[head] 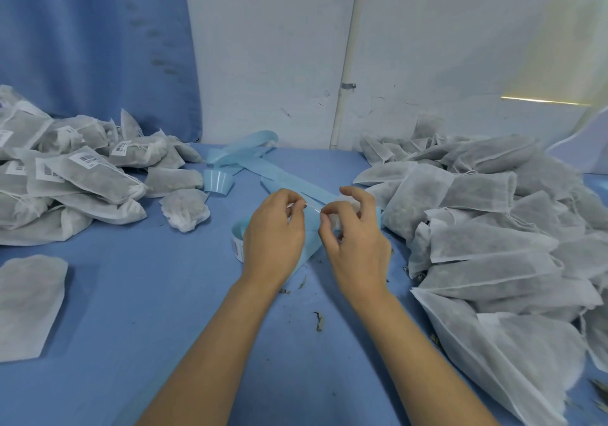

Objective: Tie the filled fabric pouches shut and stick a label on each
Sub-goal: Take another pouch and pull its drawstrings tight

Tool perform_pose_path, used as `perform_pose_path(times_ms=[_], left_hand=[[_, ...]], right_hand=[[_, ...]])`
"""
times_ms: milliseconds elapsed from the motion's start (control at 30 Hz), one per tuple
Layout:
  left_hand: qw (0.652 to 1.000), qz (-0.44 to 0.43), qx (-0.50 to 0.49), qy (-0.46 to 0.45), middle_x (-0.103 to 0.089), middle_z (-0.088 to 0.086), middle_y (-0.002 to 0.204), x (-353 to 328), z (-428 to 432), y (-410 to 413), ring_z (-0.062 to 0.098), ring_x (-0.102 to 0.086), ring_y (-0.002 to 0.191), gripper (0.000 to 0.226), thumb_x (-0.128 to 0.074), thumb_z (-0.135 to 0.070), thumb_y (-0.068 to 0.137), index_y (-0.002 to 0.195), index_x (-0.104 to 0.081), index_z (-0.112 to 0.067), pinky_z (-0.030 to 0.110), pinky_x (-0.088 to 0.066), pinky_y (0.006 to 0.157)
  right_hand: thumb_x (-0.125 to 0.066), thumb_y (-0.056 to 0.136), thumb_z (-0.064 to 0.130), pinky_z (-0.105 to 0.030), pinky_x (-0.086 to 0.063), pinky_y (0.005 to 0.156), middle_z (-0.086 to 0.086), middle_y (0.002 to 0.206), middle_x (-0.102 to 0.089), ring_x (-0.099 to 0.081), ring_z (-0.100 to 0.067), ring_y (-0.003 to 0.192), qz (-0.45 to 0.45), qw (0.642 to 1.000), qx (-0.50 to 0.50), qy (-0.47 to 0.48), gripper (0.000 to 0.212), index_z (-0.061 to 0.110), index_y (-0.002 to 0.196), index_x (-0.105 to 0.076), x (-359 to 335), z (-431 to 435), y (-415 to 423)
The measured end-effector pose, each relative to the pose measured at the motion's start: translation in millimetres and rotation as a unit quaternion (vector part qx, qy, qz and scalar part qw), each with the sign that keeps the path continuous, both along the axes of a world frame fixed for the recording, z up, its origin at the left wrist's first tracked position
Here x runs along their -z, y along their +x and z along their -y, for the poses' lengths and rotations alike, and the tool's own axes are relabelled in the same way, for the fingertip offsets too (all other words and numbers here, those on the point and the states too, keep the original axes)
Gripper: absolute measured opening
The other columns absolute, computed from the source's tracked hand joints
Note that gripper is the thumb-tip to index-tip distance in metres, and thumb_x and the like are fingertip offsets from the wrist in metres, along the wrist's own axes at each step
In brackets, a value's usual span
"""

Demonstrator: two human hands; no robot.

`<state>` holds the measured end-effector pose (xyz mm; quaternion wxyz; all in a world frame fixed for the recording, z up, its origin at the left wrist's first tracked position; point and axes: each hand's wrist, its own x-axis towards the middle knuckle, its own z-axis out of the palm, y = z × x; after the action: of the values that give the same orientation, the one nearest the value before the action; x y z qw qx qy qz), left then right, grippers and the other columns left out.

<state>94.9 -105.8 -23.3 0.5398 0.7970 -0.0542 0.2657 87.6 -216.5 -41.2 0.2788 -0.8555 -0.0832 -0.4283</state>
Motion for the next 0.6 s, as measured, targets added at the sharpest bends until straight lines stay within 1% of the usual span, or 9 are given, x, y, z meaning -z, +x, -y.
perform_pose_path(times_ms=[100,200,267,333,400,433,500,533,600], left_hand=[[0.995,-0.007,-0.077,0.061,-0.057,-0.007,0.086,2,-4,4,0.013,-0.052,0.082,0.013,-0.046,-0.019,0.097,0.089,-0.056,-0.019,0.025,-0.028,0.064],[0.989,-0.028,-0.137,0.05,-0.059,-0.002,0.095,3,-14,9,0.019,-0.055,0.09,0.017,-0.043,-0.019,0.098,0.098,-0.059,-0.014,0.032,-0.033,0.069],[0.985,-0.04,-0.162,0.045,-0.058,-0.001,0.098,3,-20,11,0.018,-0.051,0.09,0.018,-0.041,-0.017,0.099,0.101,-0.059,-0.013,0.032,-0.032,0.07],[0.982,-0.051,-0.178,0.045,-0.055,-0.003,0.097,4,-23,11,0.016,-0.047,0.086,0.019,-0.042,-0.017,0.098,0.1,-0.06,-0.012,0.031,-0.031,0.069],[0.98,-0.067,-0.177,0.055,-0.054,-0.002,0.096,4,-25,11,0.016,-0.048,0.085,0.018,-0.045,-0.018,0.097,0.099,-0.062,-0.013,0.031,-0.031,0.068],[0.98,-0.076,-0.17,0.069,-0.054,-0.002,0.097,5,-27,12,0.017,-0.049,0.088,0.018,-0.047,-0.019,0.096,0.097,-0.064,-0.014,0.031,-0.033,0.069],[0.976,-0.1,-0.141,0.13,-0.053,0.001,0.106,5,-31,14,0.021,-0.046,0.104,0.02,-0.051,-0.021,0.093,0.098,-0.07,-0.016,0.034,-0.039,0.074],[0.971,-0.115,-0.124,0.168,-0.053,0.002,0.114,5,-33,14,0.022,-0.041,0.112,0.021,-0.053,-0.023,0.093,0.102,-0.071,-0.018,0.036,-0.04,0.081],[0.958,-0.137,-0.109,0.227,-0.047,0.0,0.134,3,-32,12,0.024,-0.03,0.122,0.029,-0.052,-0.028,0.094,0.119,-0.065,-0.025,0.036,-0.034,0.095]], right_hand=[[-0.066,0.086,0.018,-0.024,-0.035,0.042,0.004,0.133,-0.049,-0.057,-0.021,0.063,-0.044,0.999,0.011,0.014,0.004,0.016,0.086,-0.063,4,7,2],[-0.066,0.085,0.018,-0.022,-0.035,0.045,0.004,0.133,-0.047,-0.056,-0.022,0.062,-0.063,0.998,0.003,0.018,0.005,0.016,0.088,-0.062,9,10,1],[-0.064,0.086,0.018,-0.027,-0.039,0.045,0.004,0.132,-0.046,-0.054,-0.021,0.061,-0.071,0.997,-0.018,0.01,0.004,0.017,0.089,-0.061,10,7,1],[-0.062,0.088,0.02,-0.032,-0.044,0.048,0.005,0.13,-0.046,-0.053,-0.02,0.061,-0.081,0.996,-0.032,0.009,0.004,0.016,0.09,-0.06,11,2,2],[-0.061,0.089,0.017,-0.036,-0.047,0.05,0.003,0.127,-0.048,-0.054,-0.021,0.063,-0.085,0.996,-0.035,0.016,0.004,0.013,0.09,-0.06,13,0,3],[-0.061,0.089,0.014,-0.038,-0.048,0.051,0.002,0.125,-0.049,-0.056,-0.021,0.065,-0.084,0.996,-0.038,0.022,0.003,0.011,0.09,-0.061,14,1,3],[-0.061,0.088,0.009,-0.043,-0.05,0.055,0.0,0.12,-0.05,-0.056,-0.021,0.069,-0.083,0.995,-0.047,0.041,0.001,0.008,0.089,-0.061,17,5,3],[-0.061,0.088,0.008,-0.045,-0.051,0.058,0.0,0.117,-0.049,-0.055,-0.019,0.07,-0.083,0.994,-0.051,0.051,0.001,0.007,0.089,-0.061,18,6,2],[-0.062,0.088,0.008,-0.043,-0.052,0.063,0.003,0.115,-0.048,-0.05,-0.01,0.072,-0.08,0.993,-0.053,0.064,0.0,0.008,0.088,-0.062,19,7,2]])
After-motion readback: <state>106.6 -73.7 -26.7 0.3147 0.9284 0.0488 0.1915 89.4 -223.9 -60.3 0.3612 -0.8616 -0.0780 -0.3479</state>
